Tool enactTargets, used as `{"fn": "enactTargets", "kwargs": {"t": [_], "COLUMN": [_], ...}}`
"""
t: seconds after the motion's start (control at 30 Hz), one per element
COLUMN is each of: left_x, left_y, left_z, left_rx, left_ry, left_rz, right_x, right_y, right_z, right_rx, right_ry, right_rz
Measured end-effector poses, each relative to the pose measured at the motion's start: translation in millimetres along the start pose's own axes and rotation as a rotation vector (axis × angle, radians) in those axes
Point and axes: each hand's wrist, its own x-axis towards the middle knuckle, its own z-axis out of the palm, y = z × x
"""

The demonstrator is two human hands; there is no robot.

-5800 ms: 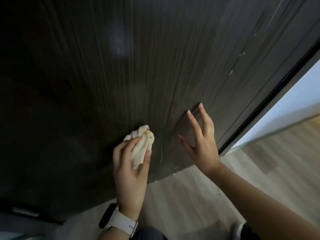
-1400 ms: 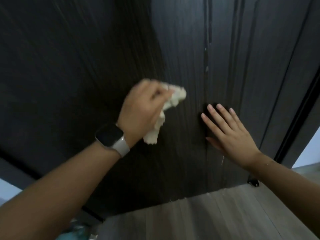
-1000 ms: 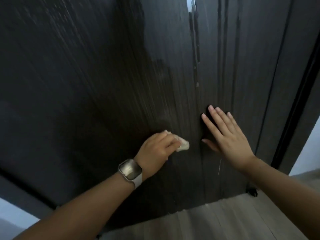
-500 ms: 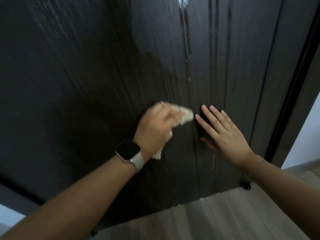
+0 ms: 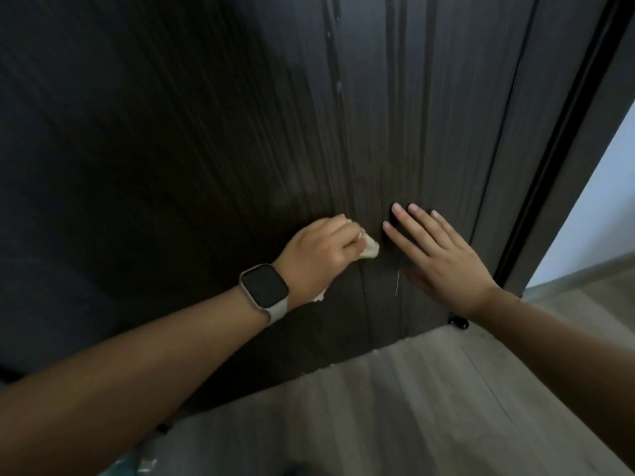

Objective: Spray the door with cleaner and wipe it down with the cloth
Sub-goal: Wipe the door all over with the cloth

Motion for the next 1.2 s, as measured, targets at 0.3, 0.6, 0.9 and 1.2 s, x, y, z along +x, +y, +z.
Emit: {"fn": "enactTargets", "kwargs": {"t": [0.3, 0.6, 0.9, 1.2], "left_x": [-104.1, -31.4, -121.8, -149.8], "left_y": [46.9, 23.1, 66.8, 84.0], "left_z": [84.2, 47.5, 56.6, 16.4], "left_rx": [-0.009, -0.044, -0.157, -1.054], "left_ry": [-0.706, -0.278, -0.721, 0.023], "left_rz": [0.178, 0.035, -0.44, -1.655], "right_x": [-2.2, 2.9, 1.4, -11.6], "right_y": [0.5, -5.9, -12.4, -118.5], "right_z": [0.2, -1.3, -21.5, -14.6], "right_rx": [-0.004, 0.007, 0.007, 0.884], "right_ry": [-0.017, -0.029, -0.112, -0.567], "right_rz": [-0.003, 0.019, 0.033, 0.385]}}
